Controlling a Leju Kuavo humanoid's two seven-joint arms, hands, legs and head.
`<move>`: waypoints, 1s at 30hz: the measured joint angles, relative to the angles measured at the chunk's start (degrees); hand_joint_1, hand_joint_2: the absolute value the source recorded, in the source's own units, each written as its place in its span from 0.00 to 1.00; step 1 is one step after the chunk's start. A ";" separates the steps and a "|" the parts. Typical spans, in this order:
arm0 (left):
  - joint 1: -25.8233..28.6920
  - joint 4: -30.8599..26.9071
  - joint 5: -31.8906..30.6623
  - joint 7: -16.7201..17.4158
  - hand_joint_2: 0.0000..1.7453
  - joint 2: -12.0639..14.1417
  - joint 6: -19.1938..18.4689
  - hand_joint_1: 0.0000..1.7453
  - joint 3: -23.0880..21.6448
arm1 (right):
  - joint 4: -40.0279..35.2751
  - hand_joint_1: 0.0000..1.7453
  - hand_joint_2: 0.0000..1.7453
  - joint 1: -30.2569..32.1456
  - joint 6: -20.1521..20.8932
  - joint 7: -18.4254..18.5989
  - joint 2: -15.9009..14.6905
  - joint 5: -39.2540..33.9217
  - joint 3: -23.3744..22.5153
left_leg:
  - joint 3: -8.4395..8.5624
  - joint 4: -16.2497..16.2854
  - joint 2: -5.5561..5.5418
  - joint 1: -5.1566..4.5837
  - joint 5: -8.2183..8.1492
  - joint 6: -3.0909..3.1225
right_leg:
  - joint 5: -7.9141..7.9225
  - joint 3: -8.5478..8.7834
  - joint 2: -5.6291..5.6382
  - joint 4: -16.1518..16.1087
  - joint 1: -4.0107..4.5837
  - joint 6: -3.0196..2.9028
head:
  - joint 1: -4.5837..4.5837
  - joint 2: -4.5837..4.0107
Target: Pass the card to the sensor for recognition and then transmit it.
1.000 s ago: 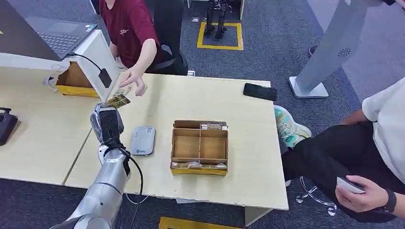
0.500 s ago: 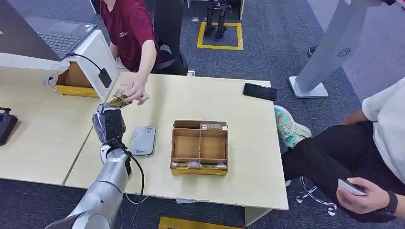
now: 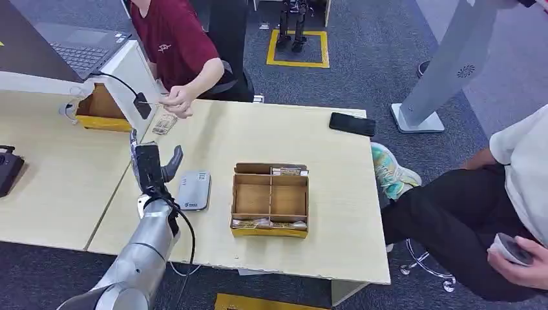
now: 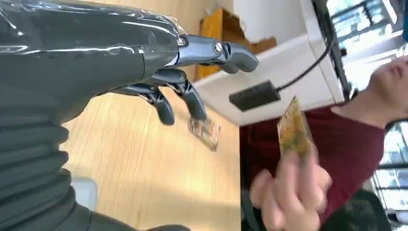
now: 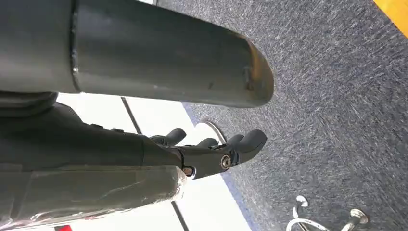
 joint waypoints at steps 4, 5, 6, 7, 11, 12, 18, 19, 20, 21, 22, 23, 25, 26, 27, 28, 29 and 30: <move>-0.02 0.00 2.67 2.10 1.00 -0.04 -11.33 0.00 0.00 | 0.00 0.00 0.00 0.03 -0.17 0.00 -0.02 -0.09 -0.17 | 0.00 0.00 0.00 0.00 0.00 0.00 | 0.00 0.00 0.01 0.00 0.00 0.00 | 0.00 0.00; -0.02 -0.02 2.91 2.36 1.00 -0.04 -12.98 0.00 0.00 | 0.00 0.00 0.00 0.04 -0.20 0.00 -0.02 -0.09 -0.22 | 0.00 0.00 0.00 0.00 0.00 0.00 | 0.00 0.00 0.00 0.00 0.00 0.00 | 0.00 0.00; -0.03 -0.04 3.27 2.75 1.00 -0.11 -14.41 0.00 0.00 | 0.00 0.00 0.00 0.04 -0.20 0.00 -0.02 -0.11 -0.24 | 0.01 0.00 0.02 0.00 0.00 0.00 | 0.00 0.00 0.01 0.00 0.00 0.00 | 0.00 0.00; -0.01 -0.20 4.29 4.00 1.00 -0.20 -16.99 0.00 -0.02 | 0.00 0.00 0.00 0.05 -0.26 0.00 -0.02 -0.15 -0.31 | 0.01 0.00 0.03 -0.01 0.00 0.00 | 0.00 0.00 0.03 0.00 0.00 0.00 | 0.00 0.00; 1.36 -1.91 10.89 8.94 1.00 -0.04 -35.88 0.00 -0.90 | 0.00 0.00 0.00 0.20 -1.09 -0.11 -0.11 -0.31 -1.12 | -0.02 0.00 0.02 -0.01 0.00 0.00 | 0.00 0.01 0.02 0.00 0.00 0.00 | 0.00 0.00; 2.36 -2.98 12.18 9.07 1.00 0.02 -38.69 0.00 -1.42 | 0.00 0.00 0.00 0.29 -1.31 -0.13 -0.13 -0.33 -1.49 | -0.02 -0.01 0.05 -0.01 -0.01 0.00 | 0.00 0.00 0.07 0.01 0.00 0.00 | 0.00 0.00; 10.89 -15.06 12.03 9.66 1.00 0.24 -37.58 0.00 -5.61 | 0.00 0.00 0.00 0.98 -2.25 -0.11 -0.28 -0.57 -3.41 | -0.03 -0.02 0.13 0.00 -0.02 0.00 | -0.02 -0.08 0.14 0.01 0.00 0.00 | -0.02 0.00; 12.81 -18.04 11.05 9.53 1.00 0.31 -35.74 0.00 -6.65 | 0.00 0.00 0.00 1.25 -2.49 -0.07 -0.31 -0.63 -3.69 | -0.06 -0.02 0.09 0.00 -0.02 0.00 | -0.04 -0.10 0.12 0.01 0.00 0.00 | -0.02 0.00; 14.14 -20.40 10.41 9.51 1.00 0.31 -34.64 0.00 -7.58 | 0.00 0.00 0.00 1.42 -2.67 -0.06 -0.33 -0.66 -3.95 | -0.10 -0.02 0.01 0.00 -0.02 0.00 | -0.05 -0.10 0.05 0.01 0.00 0.00 | 0.00 0.00; 15.30 -22.15 9.96 9.48 1.00 0.33 -33.95 0.00 -8.20 | 0.00 0.00 0.00 1.53 -2.75 -0.07 -0.33 -0.68 -4.24 | -0.13 -0.03 -0.03 0.00 -0.02 0.00 | -0.05 -0.11 0.01 0.01 0.00 0.00 | 0.00 0.00; 16.53 -24.38 9.35 9.44 1.00 0.39 -32.77 0.00 -8.85 | 0.00 0.00 0.00 1.62 -2.86 -0.07 -0.35 -0.68 -4.48 | -0.13 -0.04 0.00 0.00 -0.02 0.00 | -0.05 -0.13 0.02 0.01 0.00 0.00 | 0.00 0.00; 17.51 -26.30 8.91 9.44 1.00 0.46 -31.64 0.00 -9.31 | 0.00 0.00 0.00 1.73 -2.93 -0.04 -0.35 -0.68 -4.63 | -0.13 -0.04 0.04 0.00 -0.02 0.00 | -0.05 -0.14 0.03 0.01 0.00 0.00 | -0.02 0.00; 18.51 -29.33 6.98 9.44 1.00 0.52 -27.40 0.00 -10.14 | 0.00 0.00 0.00 1.84 -2.95 -0.02 -0.35 -0.61 -4.87 | -0.13 -0.04 0.04 0.00 -0.01 0.00 | -0.04 -0.15 0.03 0.01 0.00 0.00 | 0.00 0.00; 18.53 -30.14 6.14 9.44 1.00 0.55 -25.14 0.00 -10.30 | 0.00 0.00 0.00 1.86 -2.93 0.00 -0.35 -0.57 -4.94 | -0.13 -0.04 0.03 0.00 -0.01 0.00 | -0.04 -0.15 0.03 0.01 0.00 0.00 | 0.00 0.00; 18.51 -30.84 5.68 9.40 1.00 0.59 -23.31 0.00 -10.34 | 0.00 0.00 0.00 1.87 -2.93 -0.02 -0.35 -0.52 -5.01 | -0.13 -0.04 0.03 0.00 -0.01 0.00 | -0.03 -0.14 0.02 0.01 0.00 0.00 | 0.00 0.00; 18.41 -31.56 6.02 9.38 1.00 0.85 -22.48 0.00 -10.34 | 0.00 0.00 0.00 1.89 -2.93 0.00 -0.35 -0.50 -5.11 | -0.12 -0.03 0.04 0.00 -0.01 0.00 | -0.02 -0.14 0.02 0.01 0.00 0.00 | 0.00 0.00; 18.25 -31.87 7.05 9.38 1.00 1.09 -22.59 0.00 -10.34 | 0.00 0.00 0.00 1.89 -2.93 -0.02 -0.35 -0.50 -5.22 | -0.12 -0.03 0.04 0.00 0.01 -0.01 | 0.00 -0.14 0.03 0.01 0.00 -0.02 | 0.00 0.00; 18.05 -32.06 8.04 9.33 1.00 1.42 -22.98 0.00 -10.32 | 0.00 0.00 0.00 1.90 -2.93 0.00 -0.35 -0.50 -5.29 | -0.13 -0.03 0.03 0.00 0.03 -0.05 | 0.00 -0.14 0.03 0.01 0.00 -0.02 | 0.00 0.00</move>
